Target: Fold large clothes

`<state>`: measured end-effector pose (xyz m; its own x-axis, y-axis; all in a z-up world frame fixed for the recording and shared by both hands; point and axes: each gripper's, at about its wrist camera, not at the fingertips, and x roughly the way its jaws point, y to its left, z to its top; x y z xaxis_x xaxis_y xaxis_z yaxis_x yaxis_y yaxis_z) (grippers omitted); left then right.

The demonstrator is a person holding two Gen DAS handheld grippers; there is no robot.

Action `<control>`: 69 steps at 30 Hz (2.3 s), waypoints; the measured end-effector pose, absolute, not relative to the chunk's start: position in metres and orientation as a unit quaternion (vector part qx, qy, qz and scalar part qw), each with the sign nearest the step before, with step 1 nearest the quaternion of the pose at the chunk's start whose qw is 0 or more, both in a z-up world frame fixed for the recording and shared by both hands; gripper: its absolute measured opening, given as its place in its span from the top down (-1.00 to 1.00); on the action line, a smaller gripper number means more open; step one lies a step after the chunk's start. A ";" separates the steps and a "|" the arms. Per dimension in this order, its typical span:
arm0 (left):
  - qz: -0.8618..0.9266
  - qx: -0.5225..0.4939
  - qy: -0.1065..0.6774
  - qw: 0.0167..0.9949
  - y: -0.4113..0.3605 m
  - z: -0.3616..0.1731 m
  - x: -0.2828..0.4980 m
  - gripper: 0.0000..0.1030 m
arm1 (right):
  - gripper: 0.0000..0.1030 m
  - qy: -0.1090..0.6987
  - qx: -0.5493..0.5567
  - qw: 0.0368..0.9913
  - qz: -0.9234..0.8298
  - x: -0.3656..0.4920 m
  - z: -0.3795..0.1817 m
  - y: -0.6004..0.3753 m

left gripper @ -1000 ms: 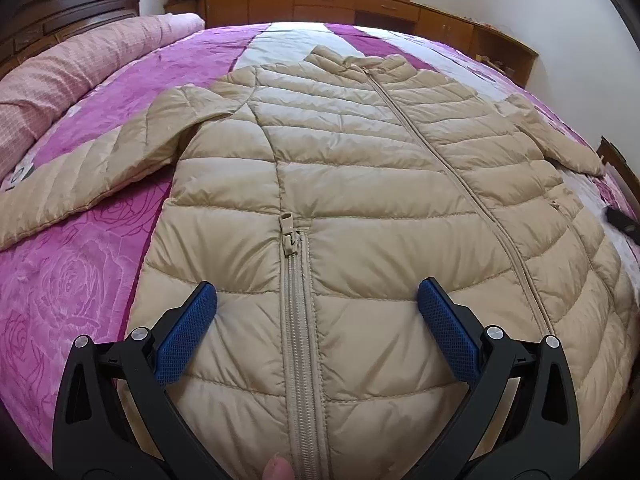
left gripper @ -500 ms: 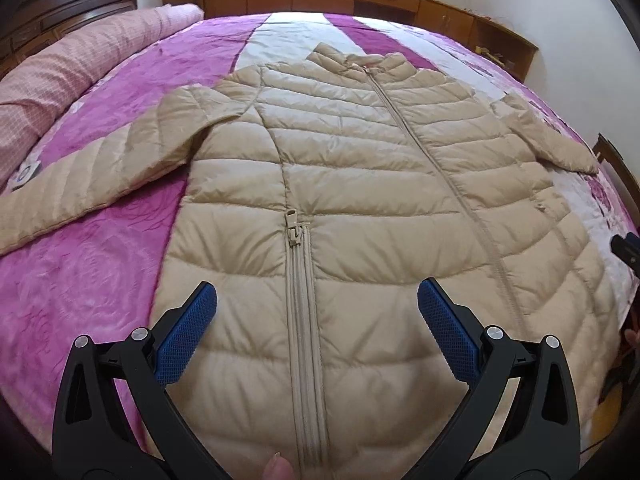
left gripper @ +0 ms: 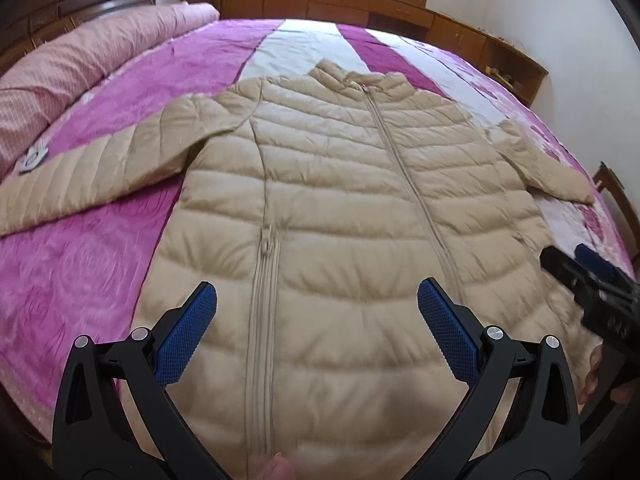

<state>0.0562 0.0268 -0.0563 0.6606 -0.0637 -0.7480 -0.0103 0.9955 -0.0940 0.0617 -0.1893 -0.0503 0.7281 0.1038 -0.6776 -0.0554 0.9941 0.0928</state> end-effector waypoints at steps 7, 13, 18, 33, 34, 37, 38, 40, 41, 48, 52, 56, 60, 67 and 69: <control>0.000 -0.021 0.384 0.923 0.018 -0.100 0.066 -0.94 | -0.91 0.384 0.045 0.922 0.007 0.084 -0.112 -0.202; 0.010 -0.005 0.368 0.930 0.012 -0.104 0.060 -0.94 | -0.91 0.381 0.014 0.925 -0.011 0.083 -0.114 -0.192; 0.010 -0.005 0.367 0.930 0.013 -0.104 0.059 -0.94 | -0.91 0.379 0.012 0.925 -0.012 0.082 -0.115 -0.192; 0.011 -0.004 0.367 0.930 0.013 -0.105 0.058 -0.94 | -0.91 0.380 0.012 0.925 -0.011 0.081 -0.116 -0.191; 0.011 -0.005 0.366 0.930 0.013 -0.105 0.059 -0.94 | -0.91 0.380 0.012 0.925 -0.011 0.082 -0.116 -0.191; 0.011 -0.004 0.367 0.930 0.013 -0.105 0.058 -0.94 | -0.91 0.382 0.012 0.924 -0.011 0.082 -0.116 -0.191; 0.012 -0.003 0.367 0.930 0.013 -0.106 0.059 -0.94 | -0.91 0.383 0.012 0.924 -0.011 0.082 -0.116 -0.190; 0.014 -0.001 0.367 0.930 0.014 -0.106 0.059 -0.94 | -0.91 0.382 0.012 0.924 -0.011 0.082 -0.115 -0.190; 0.015 0.000 0.367 0.930 0.014 -0.106 0.059 -0.94 | -0.91 0.382 0.012 0.924 -0.011 0.082 -0.116 -0.191; 0.015 -0.001 0.368 0.930 0.013 -0.105 0.058 -0.94 | -0.91 0.384 0.011 0.923 -0.012 0.083 -0.115 -0.190; 0.002 -0.004 0.398 0.918 0.014 -0.100 0.061 -0.94 | -0.90 0.411 0.024 0.911 0.001 0.086 -0.110 -0.196; -0.018 -0.028 0.433 0.901 0.019 -0.081 0.051 -0.94 | -0.90 0.439 0.049 0.897 0.014 0.071 -0.090 -0.199; -0.018 -0.061 0.466 0.883 0.021 -0.059 0.036 -0.94 | -0.90 0.404 0.066 0.911 0.040 0.039 -0.054 -0.200; 0.005 -0.015 0.447 0.895 0.005 -0.026 0.018 -0.94 | -0.90 0.391 0.053 0.918 0.046 0.007 -0.024 -0.194; 0.004 -0.016 0.446 0.895 0.002 -0.022 0.017 -0.94 | -0.90 0.407 0.063 0.910 0.052 0.007 -0.027 -0.195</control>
<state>0.0172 0.0021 -0.0223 0.6021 -0.0077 -0.7984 -0.0205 0.9995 -0.0251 0.0065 -0.1946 -0.0273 0.6638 0.1460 -0.7335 -0.0429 0.9866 0.1576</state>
